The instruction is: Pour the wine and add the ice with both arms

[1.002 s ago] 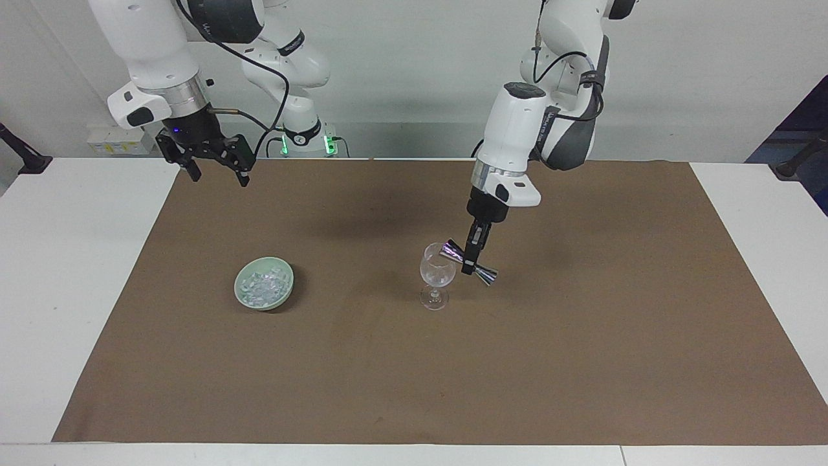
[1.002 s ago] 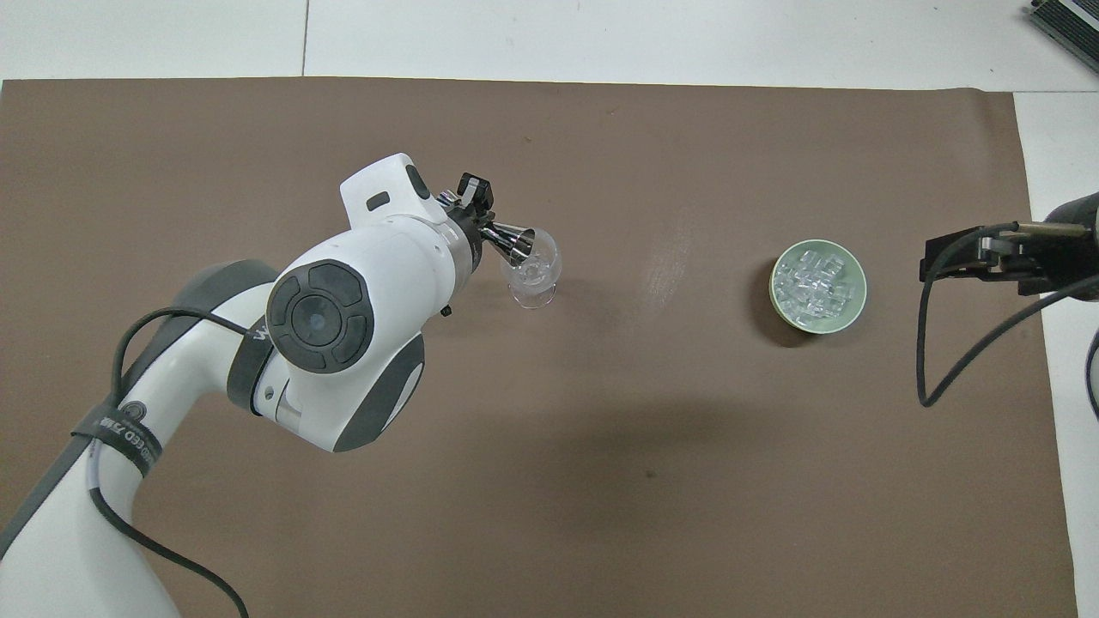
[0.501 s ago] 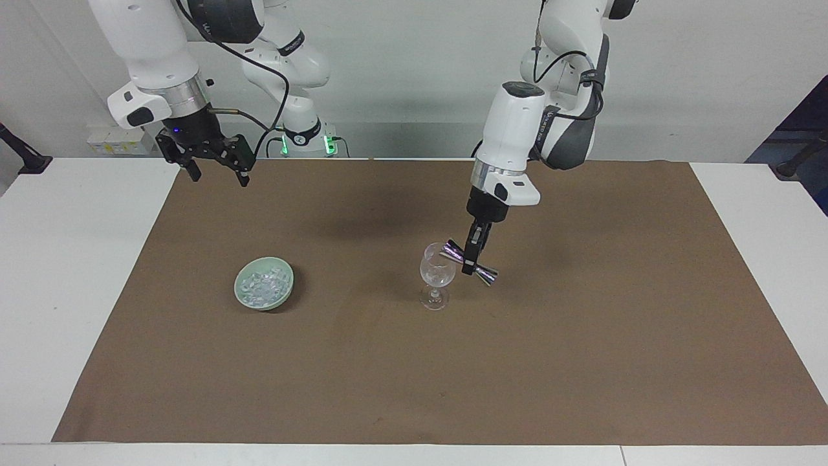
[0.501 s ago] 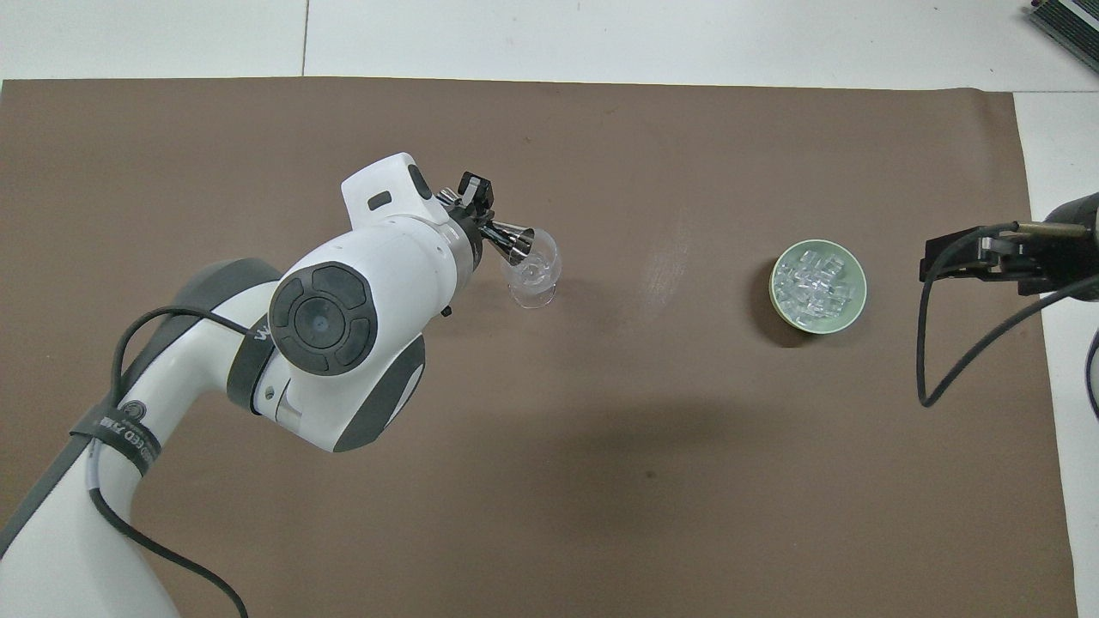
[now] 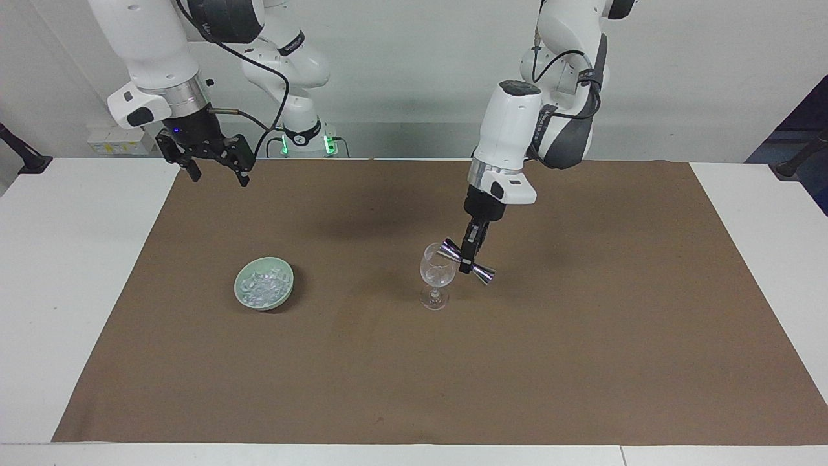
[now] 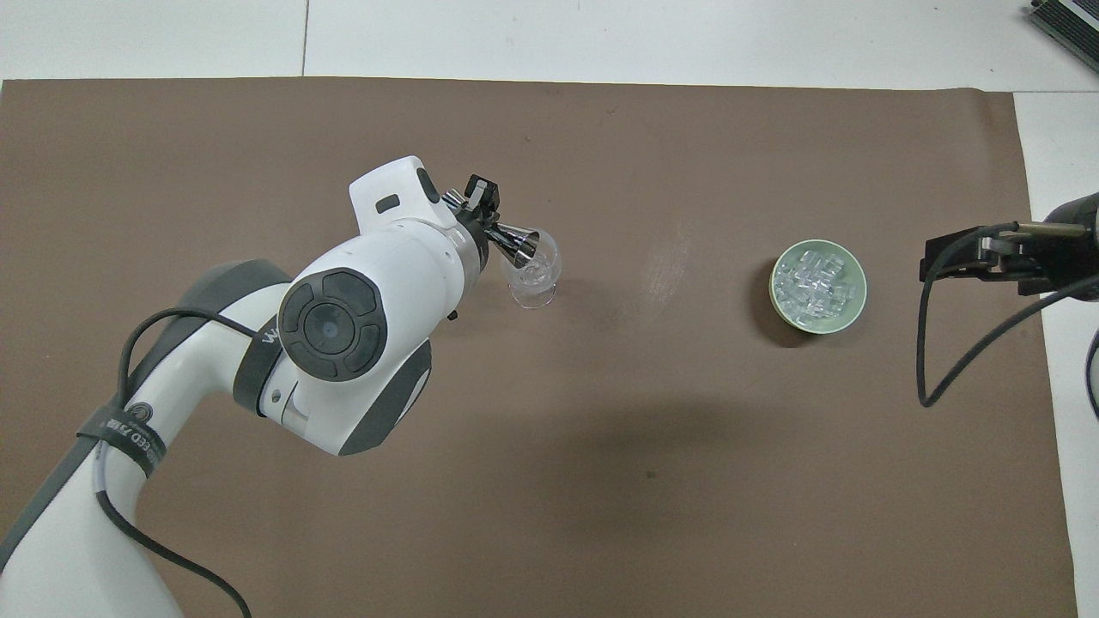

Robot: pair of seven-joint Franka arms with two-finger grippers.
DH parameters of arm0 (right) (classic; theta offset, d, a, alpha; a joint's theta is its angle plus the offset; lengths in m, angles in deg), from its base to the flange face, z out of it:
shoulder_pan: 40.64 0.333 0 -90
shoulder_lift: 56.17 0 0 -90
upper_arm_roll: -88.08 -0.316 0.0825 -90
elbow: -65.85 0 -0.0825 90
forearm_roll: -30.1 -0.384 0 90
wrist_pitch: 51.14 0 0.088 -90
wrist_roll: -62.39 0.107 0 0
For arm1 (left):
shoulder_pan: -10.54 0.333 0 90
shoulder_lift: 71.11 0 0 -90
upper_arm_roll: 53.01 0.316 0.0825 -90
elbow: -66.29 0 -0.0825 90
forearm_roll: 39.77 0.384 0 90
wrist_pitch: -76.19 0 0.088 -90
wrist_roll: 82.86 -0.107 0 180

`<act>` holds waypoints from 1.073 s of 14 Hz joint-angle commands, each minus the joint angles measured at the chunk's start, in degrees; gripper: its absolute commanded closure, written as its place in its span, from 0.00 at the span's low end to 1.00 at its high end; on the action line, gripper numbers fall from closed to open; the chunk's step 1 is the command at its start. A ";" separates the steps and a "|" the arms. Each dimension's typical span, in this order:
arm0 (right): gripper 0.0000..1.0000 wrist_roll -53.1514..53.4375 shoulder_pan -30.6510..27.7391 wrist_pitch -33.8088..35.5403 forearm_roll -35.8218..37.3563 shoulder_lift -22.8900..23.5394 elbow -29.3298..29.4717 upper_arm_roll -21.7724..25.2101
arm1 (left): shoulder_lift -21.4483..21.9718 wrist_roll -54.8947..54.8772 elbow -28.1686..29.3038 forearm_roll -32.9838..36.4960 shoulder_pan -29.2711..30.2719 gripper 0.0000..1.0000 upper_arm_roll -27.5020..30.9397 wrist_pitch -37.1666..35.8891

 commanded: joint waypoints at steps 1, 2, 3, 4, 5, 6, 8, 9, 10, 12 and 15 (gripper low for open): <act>0.00 -1.50 -1.21 -0.67 -0.36 -1.08 -1.30 -0.52 | 0.50 0.69 0.13 1.85 -1.26 1.00 1.09 0.46; 0.00 -1.50 -1.21 -0.76 -0.36 -1.08 -1.30 -0.52 | 0.50 0.69 0.13 1.94 -1.26 1.00 1.09 0.46; 0.00 -1.50 -1.21 -0.76 -0.36 -1.08 -1.30 -0.52 | 0.50 0.69 0.04 2.55 -1.26 1.00 1.09 0.37; 0.00 -1.50 -1.21 -0.67 -0.36 -1.08 -1.30 -0.52 | 0.50 0.69 0.04 2.99 -1.26 1.00 1.09 0.28; 0.00 -1.50 -1.21 -0.67 -0.36 -1.08 -1.30 -0.52 | 0.50 0.69 0.04 3.17 -1.17 1.00 1.09 0.19; 0.00 -1.50 -1.21 -0.76 -0.36 -1.08 -1.30 -0.52 | 0.50 0.60 0.12 3.34 -1.26 1.00 1.09 0.19; 0.00 -1.50 -1.21 -0.67 -0.36 -1.08 -1.30 -0.52 | 0.59 0.69 0.04 4.22 -1.26 1.00 1.09 0.10; 0.00 -1.50 -1.21 -0.67 -0.36 -1.08 -1.30 -0.52 | 0.59 0.69 0.04 4.31 -1.26 1.00 1.09 0.10; 0.00 -1.50 -1.21 -0.67 -0.36 -1.08 -1.30 -0.52 | 0.59 0.69 0.04 4.40 -1.26 1.00 1.09 0.10; 0.00 -1.50 -1.21 -0.67 -0.36 -1.08 -1.30 -0.52 | 0.59 0.69 0.04 4.49 -1.26 1.00 1.09 0.02; 0.00 -1.50 -1.21 -0.76 -0.36 -1.08 -1.30 -0.52 | 0.68 0.78 0.04 5.80 -1.26 1.00 1.09 -0.25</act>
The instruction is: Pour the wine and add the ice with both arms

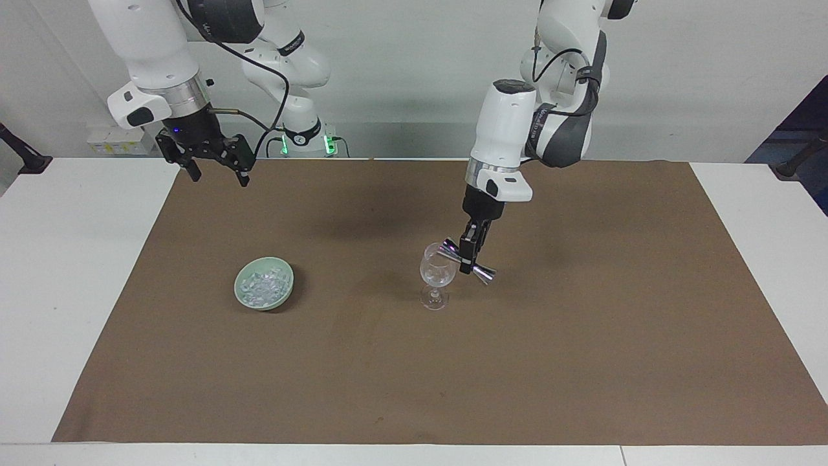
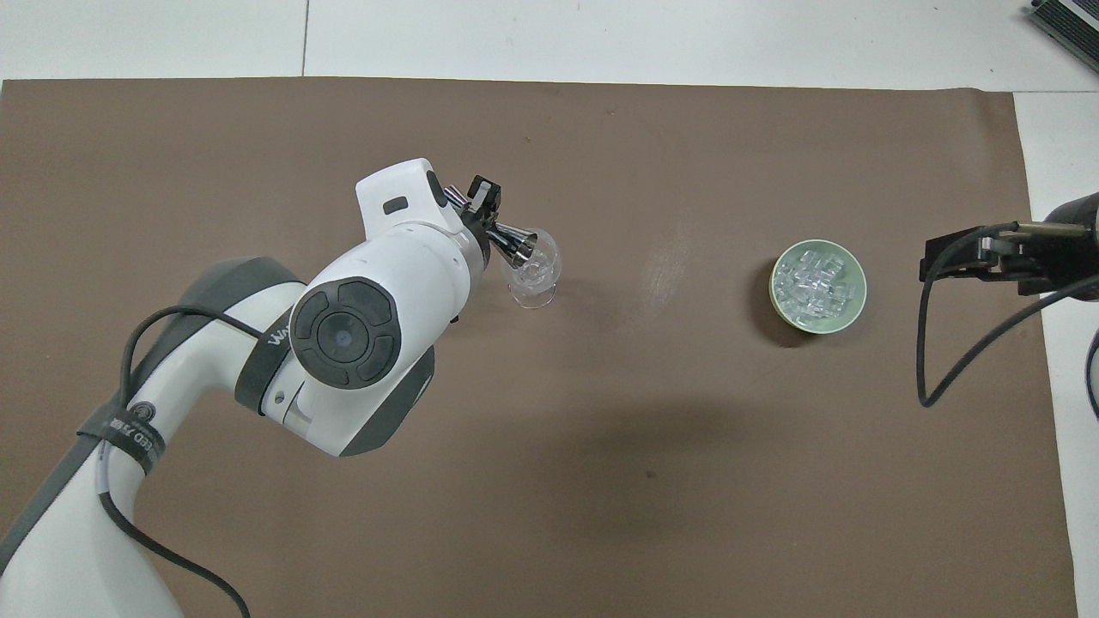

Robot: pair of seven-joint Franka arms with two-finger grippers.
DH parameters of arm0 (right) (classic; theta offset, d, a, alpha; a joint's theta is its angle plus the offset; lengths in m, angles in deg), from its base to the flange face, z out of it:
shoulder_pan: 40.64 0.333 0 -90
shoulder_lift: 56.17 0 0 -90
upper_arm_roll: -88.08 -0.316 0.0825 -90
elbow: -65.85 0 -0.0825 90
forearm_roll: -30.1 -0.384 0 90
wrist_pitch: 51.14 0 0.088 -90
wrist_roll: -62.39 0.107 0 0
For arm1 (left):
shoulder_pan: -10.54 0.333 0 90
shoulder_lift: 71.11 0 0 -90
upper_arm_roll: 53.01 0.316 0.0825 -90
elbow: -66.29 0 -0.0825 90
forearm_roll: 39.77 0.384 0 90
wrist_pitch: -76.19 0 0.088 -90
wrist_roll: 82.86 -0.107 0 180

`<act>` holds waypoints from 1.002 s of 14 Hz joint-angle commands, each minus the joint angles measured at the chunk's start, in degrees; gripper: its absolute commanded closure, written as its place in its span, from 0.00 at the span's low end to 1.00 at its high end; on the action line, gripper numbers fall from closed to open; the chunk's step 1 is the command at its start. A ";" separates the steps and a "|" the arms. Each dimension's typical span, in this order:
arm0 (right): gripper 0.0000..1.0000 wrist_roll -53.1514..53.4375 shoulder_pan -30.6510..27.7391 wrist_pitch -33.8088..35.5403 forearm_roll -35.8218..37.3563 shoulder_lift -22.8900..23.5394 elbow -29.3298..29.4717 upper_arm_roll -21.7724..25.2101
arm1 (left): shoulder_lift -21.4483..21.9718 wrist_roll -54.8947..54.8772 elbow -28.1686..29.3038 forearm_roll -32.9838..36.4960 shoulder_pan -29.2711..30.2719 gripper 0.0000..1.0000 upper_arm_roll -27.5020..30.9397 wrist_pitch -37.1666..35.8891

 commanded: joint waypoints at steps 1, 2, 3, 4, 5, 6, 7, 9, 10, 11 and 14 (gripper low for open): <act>0.00 -1.50 -1.21 -0.76 -0.36 -1.08 -1.30 -0.52 | 0.66 0.78 0.04 2.31 -1.25 1.00 1.06 -0.42; 0.00 -1.50 -1.21 -0.67 -0.36 -1.08 -1.30 -0.52 | 0.83 0.78 0.04 2.84 -1.25 1.00 1.06 -0.42; 0.00 -1.50 -1.21 -0.67 -0.36 -1.08 -1.30 -0.52 | 0.83 0.78 0.04 2.85 -1.25 1.00 1.06 -0.51; 0.00 -1.50 -1.21 -0.67 -0.36 -1.08 -1.30 -0.52 | 0.83 0.78 0.04 2.85 -1.34 1.00 1.06 -0.60; 0.00 -1.50 -1.21 -0.67 -0.36 -1.08 -1.30 -0.52 | 0.92 0.78 -0.05 2.85 -1.34 1.00 1.06 -0.77; 0.00 -1.50 -1.21 -0.67 -0.36 -1.08 -1.30 -0.52 | 0.92 0.78 -0.05 2.93 -1.34 1.00 1.06 -0.86; 0.00 -1.50 -1.21 -0.76 -0.36 -1.08 -1.30 -0.52 | 0.92 0.78 -0.14 2.93 -1.34 1.00 1.06 -0.86; 0.00 -1.50 -1.21 -0.67 -0.36 -1.08 -1.30 -0.52 | 0.92 0.86 -0.14 2.85 -1.60 1.00 1.06 -0.95; 0.00 -1.50 -1.21 -0.76 -0.36 -1.08 -1.30 -0.52 | 0.92 0.86 -0.14 2.93 -1.69 1.00 1.06 -0.95; 0.00 -1.50 -1.21 -0.67 -0.36 -1.08 -1.30 -0.52 | 0.92 0.86 -0.22 2.93 -1.69 1.00 1.06 -1.04; 0.00 -1.50 -1.21 -0.67 -0.36 -1.08 -1.30 -0.52 | 0.92 0.86 -0.92 3.72 -2.04 1.00 1.15 -2.35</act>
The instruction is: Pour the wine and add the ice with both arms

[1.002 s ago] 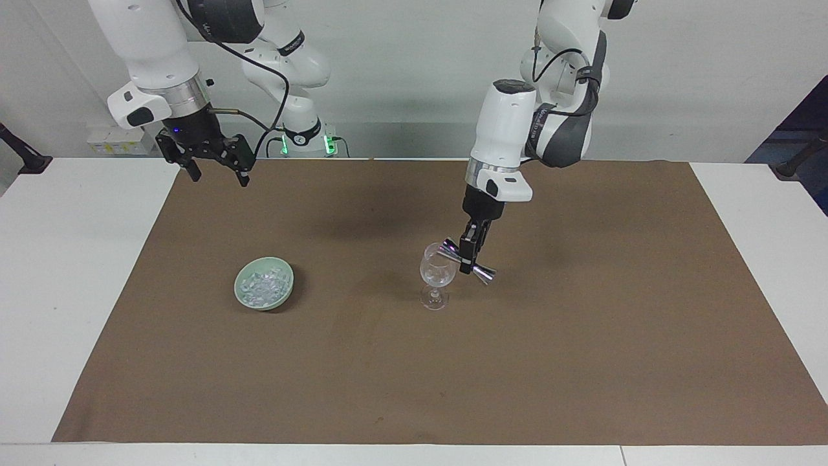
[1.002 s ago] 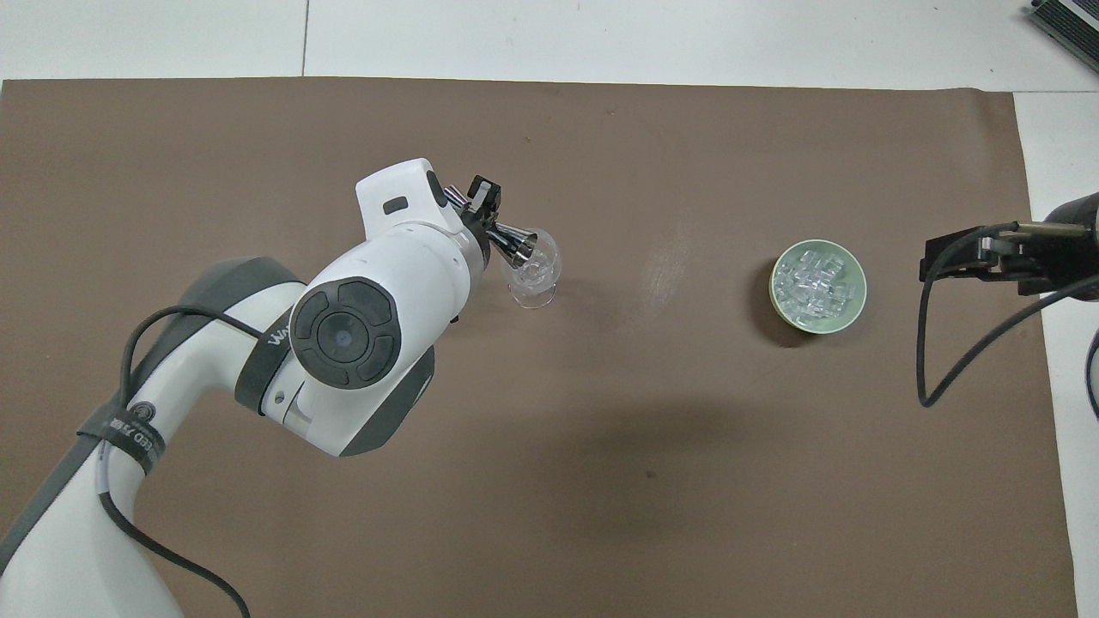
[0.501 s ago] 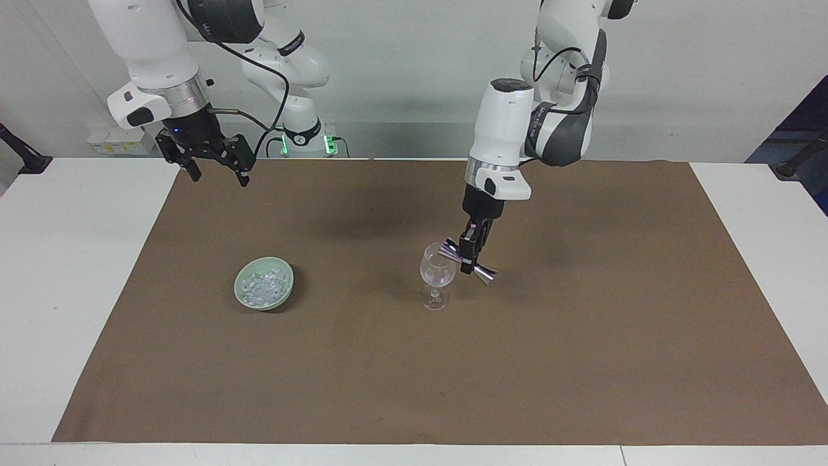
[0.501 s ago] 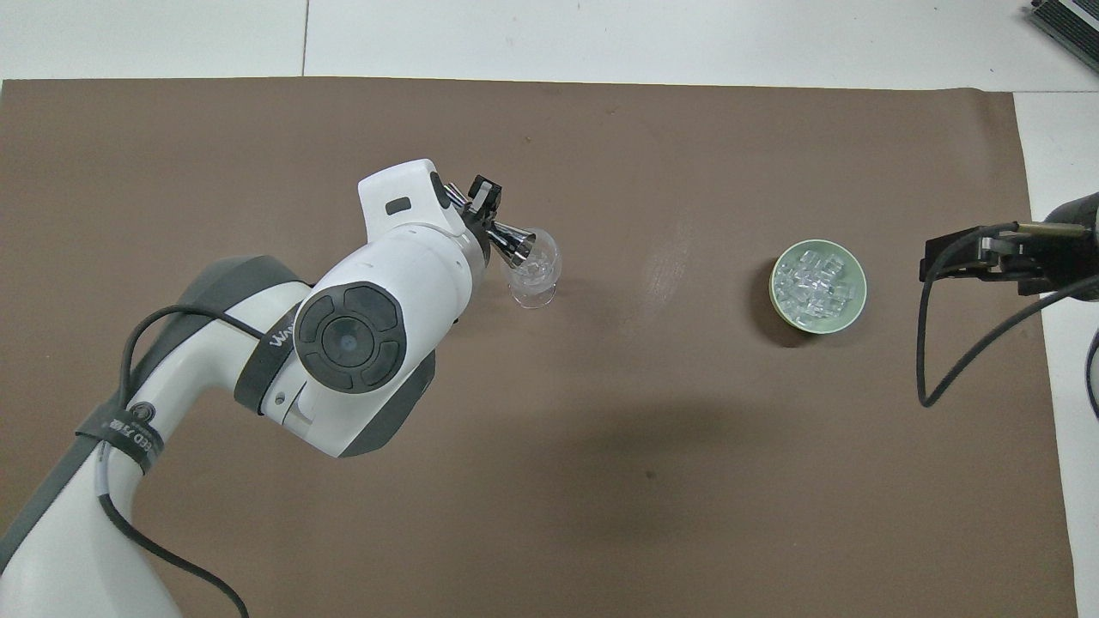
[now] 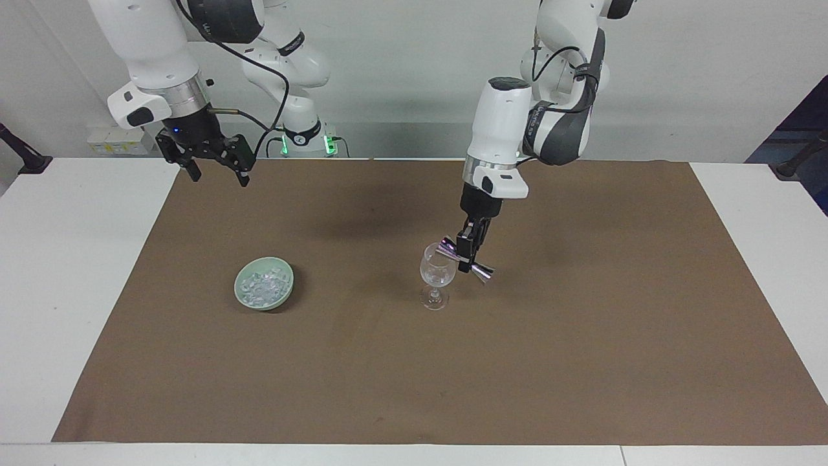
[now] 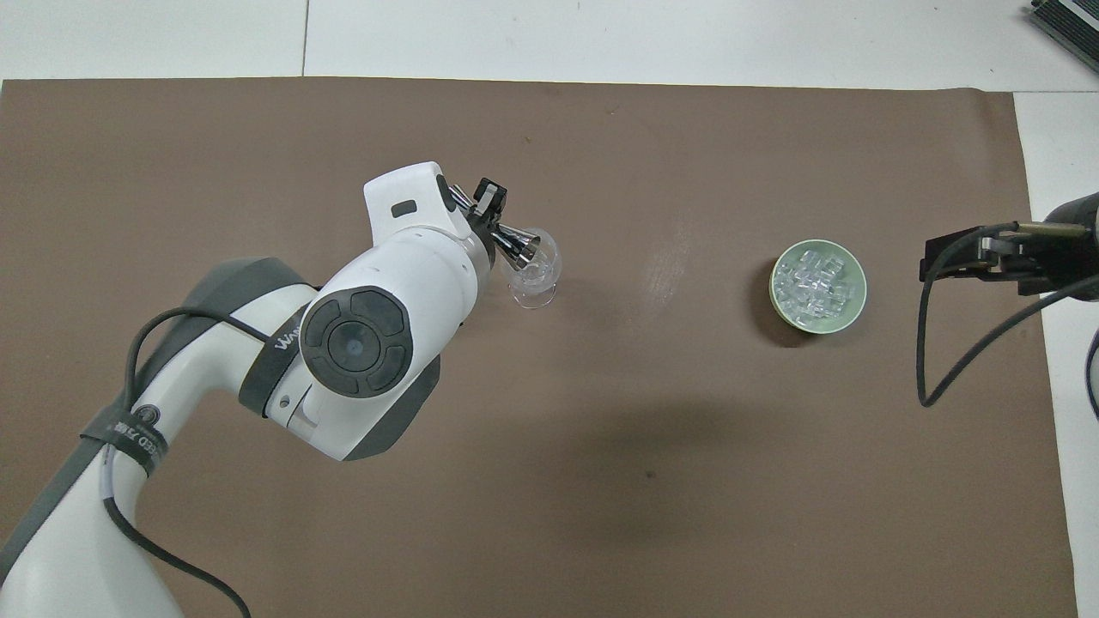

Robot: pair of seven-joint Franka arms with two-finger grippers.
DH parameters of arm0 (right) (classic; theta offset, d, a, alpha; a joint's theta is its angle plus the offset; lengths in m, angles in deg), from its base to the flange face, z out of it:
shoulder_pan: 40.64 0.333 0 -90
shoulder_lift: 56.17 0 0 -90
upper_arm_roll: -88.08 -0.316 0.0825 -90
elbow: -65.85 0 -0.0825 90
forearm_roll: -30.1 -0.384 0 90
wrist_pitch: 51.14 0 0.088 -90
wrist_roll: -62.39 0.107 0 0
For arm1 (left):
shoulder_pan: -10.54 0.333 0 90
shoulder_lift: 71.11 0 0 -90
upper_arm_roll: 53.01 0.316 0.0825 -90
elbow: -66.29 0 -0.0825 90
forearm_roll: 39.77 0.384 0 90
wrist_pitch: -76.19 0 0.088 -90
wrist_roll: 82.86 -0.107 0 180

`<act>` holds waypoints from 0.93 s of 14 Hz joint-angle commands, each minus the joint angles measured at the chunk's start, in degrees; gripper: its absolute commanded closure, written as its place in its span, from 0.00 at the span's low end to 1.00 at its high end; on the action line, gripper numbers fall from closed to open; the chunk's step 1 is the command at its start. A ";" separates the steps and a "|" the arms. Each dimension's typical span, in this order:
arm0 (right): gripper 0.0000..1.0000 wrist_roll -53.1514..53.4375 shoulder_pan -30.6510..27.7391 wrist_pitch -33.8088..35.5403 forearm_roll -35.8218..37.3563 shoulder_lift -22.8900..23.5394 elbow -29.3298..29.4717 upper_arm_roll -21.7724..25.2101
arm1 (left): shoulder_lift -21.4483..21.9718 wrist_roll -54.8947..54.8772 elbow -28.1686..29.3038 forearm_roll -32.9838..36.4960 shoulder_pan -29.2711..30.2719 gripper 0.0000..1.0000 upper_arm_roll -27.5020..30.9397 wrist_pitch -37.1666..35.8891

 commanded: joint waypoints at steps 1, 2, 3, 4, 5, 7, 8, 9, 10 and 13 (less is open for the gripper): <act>0.00 -1.50 -1.21 -0.67 -0.36 -1.08 -1.30 -0.52 | 0.81 0.86 -1.06 3.10 -1.39 1.00 1.04 -2.66; 0.00 -1.50 -1.21 -0.76 -0.36 -1.08 -1.30 -0.52 | 0.82 0.86 -1.15 3.55 -1.39 1.00 1.04 -2.76; 0.00 -1.50 -1.21 -0.67 -0.36 -1.08 -1.30 -0.52 | 0.82 0.78 -1.15 3.64 -1.39 1.00 1.04 -2.76; 0.00 -1.50 -1.21 -0.67 -0.36 -1.08 -1.30 -0.52 | 0.82 0.69 -1.15 3.64 -1.39 1.00 1.04 -2.84; 0.00 -1.50 -1.21 -0.67 -0.36 -1.08 -1.30 -0.52 | 0.82 0.69 -1.15 3.73 -1.39 1.00 1.04 -2.84; 0.00 -1.50 -1.21 -0.67 -0.36 -1.08 -1.30 -0.52 | 0.82 0.69 -1.15 4.43 -1.39 1.00 1.04 -2.84; 0.00 -1.50 -1.21 -0.67 -0.36 -1.08 -1.30 -0.52 | 0.82 0.69 -1.15 4.52 -1.39 1.00 1.04 -2.84; 0.00 -1.50 -1.21 -0.76 -0.36 -1.08 -1.30 -0.52 | 0.82 0.77 -1.07 4.87 -1.39 1.00 1.04 -2.93; 0.00 -1.50 -1.21 -0.67 -0.36 -1.08 -1.30 -0.52 | 0.82 0.69 -1.07 5.39 -1.39 1.00 1.04 -3.37; 0.00 -1.50 -1.21 -0.67 -0.36 -1.08 -1.30 -0.52 | 0.90 0.77 -1.07 6.54 -1.48 1.00 1.04 -4.07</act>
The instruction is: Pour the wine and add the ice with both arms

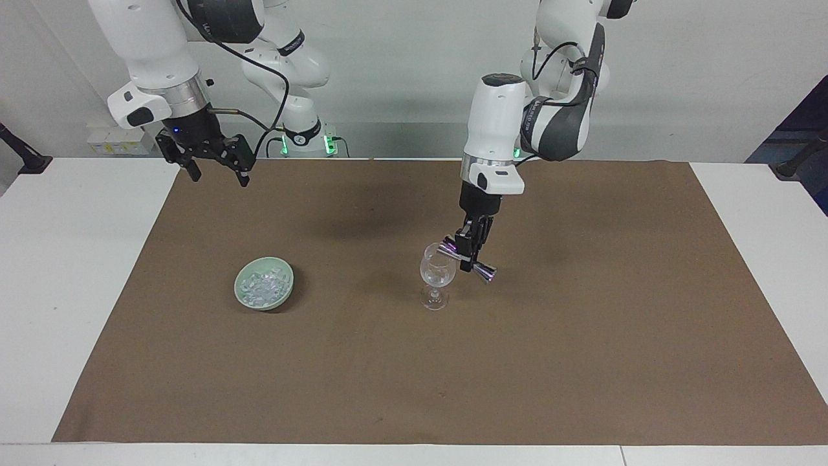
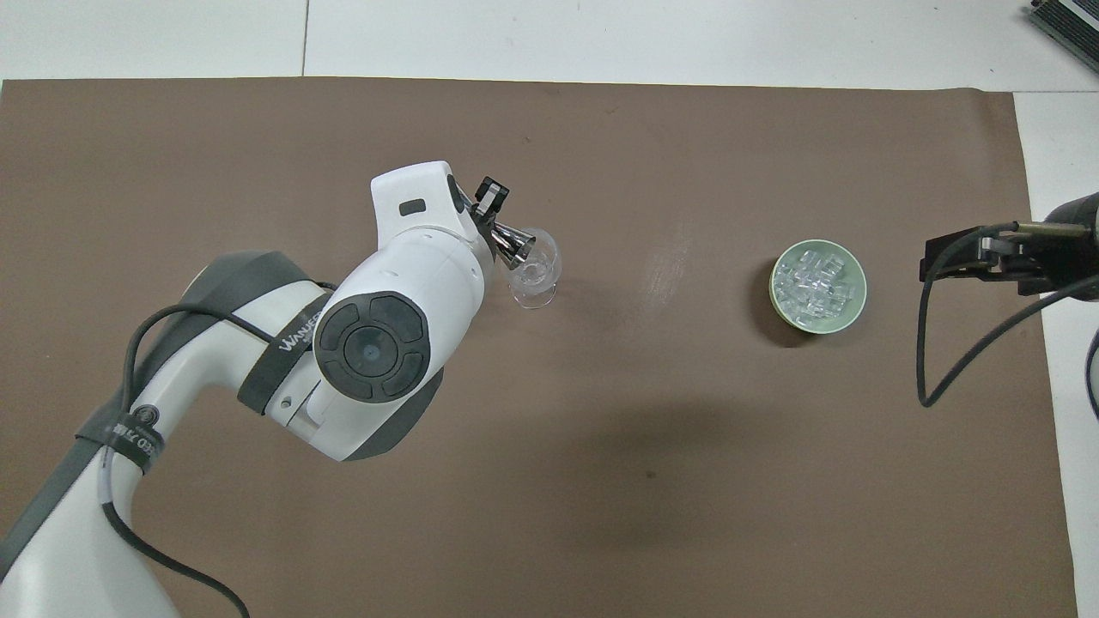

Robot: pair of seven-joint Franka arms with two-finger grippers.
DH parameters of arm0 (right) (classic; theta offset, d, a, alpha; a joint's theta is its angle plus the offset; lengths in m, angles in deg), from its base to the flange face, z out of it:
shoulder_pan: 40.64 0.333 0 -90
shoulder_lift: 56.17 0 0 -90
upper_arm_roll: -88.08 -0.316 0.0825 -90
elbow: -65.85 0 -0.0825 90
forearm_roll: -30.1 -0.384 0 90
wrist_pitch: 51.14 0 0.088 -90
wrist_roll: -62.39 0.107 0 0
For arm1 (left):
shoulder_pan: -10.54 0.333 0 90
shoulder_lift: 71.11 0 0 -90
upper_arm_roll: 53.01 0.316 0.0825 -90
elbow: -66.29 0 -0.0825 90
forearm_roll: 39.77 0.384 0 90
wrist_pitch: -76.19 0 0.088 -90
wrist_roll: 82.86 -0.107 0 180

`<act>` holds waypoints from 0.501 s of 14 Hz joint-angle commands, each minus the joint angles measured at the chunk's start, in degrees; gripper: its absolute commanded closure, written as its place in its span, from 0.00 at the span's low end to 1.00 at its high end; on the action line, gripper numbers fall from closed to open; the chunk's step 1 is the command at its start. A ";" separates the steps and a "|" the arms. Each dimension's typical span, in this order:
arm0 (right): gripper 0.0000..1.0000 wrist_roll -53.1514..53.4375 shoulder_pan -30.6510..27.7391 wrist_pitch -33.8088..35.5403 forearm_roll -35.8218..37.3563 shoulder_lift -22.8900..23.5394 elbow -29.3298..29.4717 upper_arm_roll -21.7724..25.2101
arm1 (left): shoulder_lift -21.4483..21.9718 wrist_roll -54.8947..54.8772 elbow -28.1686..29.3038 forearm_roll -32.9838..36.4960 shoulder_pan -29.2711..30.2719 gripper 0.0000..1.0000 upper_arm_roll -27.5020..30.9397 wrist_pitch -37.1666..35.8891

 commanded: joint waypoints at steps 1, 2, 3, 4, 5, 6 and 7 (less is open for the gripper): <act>0.00 -1.50 -1.21 -0.67 -0.36 -1.08 -1.30 -0.52 | 0.86 0.77 -0.13 1.78 -1.46 1.00 1.05 -1.99; 0.00 -1.50 -1.21 -0.67 -0.36 -1.08 -1.30 -0.52 | 0.86 0.77 -0.13 1.69 -1.72 1.00 1.05 -2.07; 0.00 -1.50 -1.21 -0.67 -0.36 -1.08 -1.30 -0.52 | 0.86 0.77 -0.13 1.69 -1.73 1.00 1.05 -2.16; 0.00 -1.50 -1.21 -0.67 -0.36 -1.08 -1.30 -0.52 | 0.86 0.77 -0.13 1.69 -1.73 1.00 1.05 -2.16; 0.00 -1.50 -1.21 -0.76 -0.36 -1.08 -1.30 -0.52 | 0.86 0.86 -0.13 1.69 -1.73 1.00 1.05 -2.16; 0.00 -1.50 -1.21 -0.67 -0.36 -1.08 -1.30 -0.52 | 0.86 0.86 -0.22 1.69 -1.81 1.00 1.05 -2.16; 0.00 -1.50 -1.21 -0.67 -0.36 -1.08 -1.30 -0.52 | 0.86 0.86 -0.22 1.69 -1.81 1.00 1.05 -2.16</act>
